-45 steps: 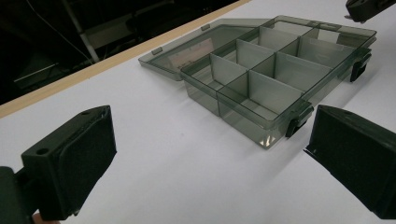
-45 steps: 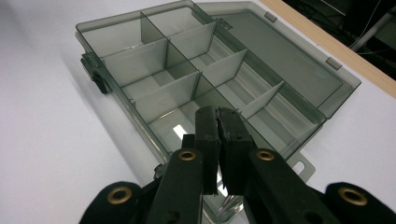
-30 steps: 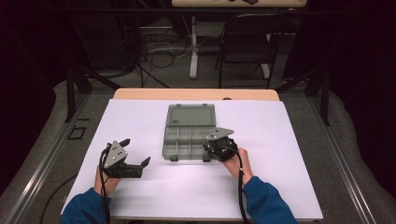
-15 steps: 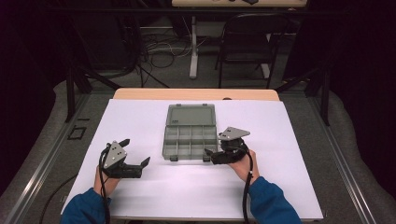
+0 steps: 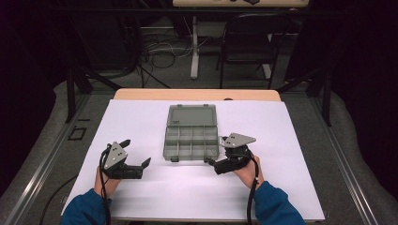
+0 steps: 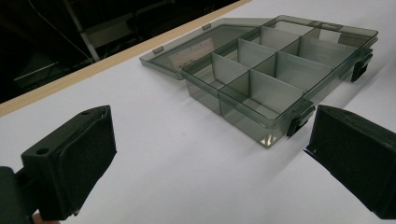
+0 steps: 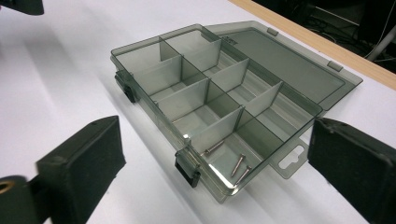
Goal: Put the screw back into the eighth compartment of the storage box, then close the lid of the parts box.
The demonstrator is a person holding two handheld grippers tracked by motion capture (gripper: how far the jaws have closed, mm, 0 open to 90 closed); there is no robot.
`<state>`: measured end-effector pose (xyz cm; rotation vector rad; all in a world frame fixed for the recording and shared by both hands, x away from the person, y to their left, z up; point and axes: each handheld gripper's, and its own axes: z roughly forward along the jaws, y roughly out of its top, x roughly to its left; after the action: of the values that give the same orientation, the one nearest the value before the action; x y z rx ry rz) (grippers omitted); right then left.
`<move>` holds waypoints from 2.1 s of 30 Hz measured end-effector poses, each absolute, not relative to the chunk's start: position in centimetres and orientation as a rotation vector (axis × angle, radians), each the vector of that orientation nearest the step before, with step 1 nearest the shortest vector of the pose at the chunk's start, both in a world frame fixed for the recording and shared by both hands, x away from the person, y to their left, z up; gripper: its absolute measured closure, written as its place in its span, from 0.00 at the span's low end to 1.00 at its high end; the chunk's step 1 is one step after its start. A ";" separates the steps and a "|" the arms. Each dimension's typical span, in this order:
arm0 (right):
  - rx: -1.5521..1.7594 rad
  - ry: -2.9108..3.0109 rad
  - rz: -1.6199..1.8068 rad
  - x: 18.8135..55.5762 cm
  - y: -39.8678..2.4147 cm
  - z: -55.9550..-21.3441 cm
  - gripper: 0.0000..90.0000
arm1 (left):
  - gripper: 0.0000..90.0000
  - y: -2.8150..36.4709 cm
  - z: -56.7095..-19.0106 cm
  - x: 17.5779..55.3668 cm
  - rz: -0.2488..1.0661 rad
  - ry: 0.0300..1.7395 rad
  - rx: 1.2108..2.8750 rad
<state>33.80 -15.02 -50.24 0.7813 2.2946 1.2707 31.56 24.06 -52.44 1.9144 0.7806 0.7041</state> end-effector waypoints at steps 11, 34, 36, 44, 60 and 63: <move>0.748 2.263 1.302 32.1 -15.6 -50.3 0.00 | 0.01 24.0 -52.3 31.4 0.687 0.784 1.902; 0.696 2.286 1.291 31.6 -15.8 -50.8 0.00 | 0.01 21.7 -50.2 34.0 0.598 0.807 1.949; 0.696 2.288 1.289 31.6 -15.8 -50.8 0.00 | 0.01 21.2 -50.0 34.3 0.604 0.809 1.949; 0.703 2.278 1.289 31.7 -16.0 -50.7 0.00 | 0.00 18.8 -50.3 35.6 0.628 0.799 1.984; 0.699 2.293 1.278 31.7 -16.0 -50.9 0.00 | 0.00 15.3 -51.6 38.7 0.565 0.814 2.042; 0.694 2.305 1.277 31.7 -16.0 -51.0 0.00 | 0.04 14.7 -51.9 39.2 0.553 0.810 2.071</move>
<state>31.69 -15.99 -50.98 0.6940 2.3046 1.2766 39.17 14.70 -51.85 2.0713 0.8098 0.5533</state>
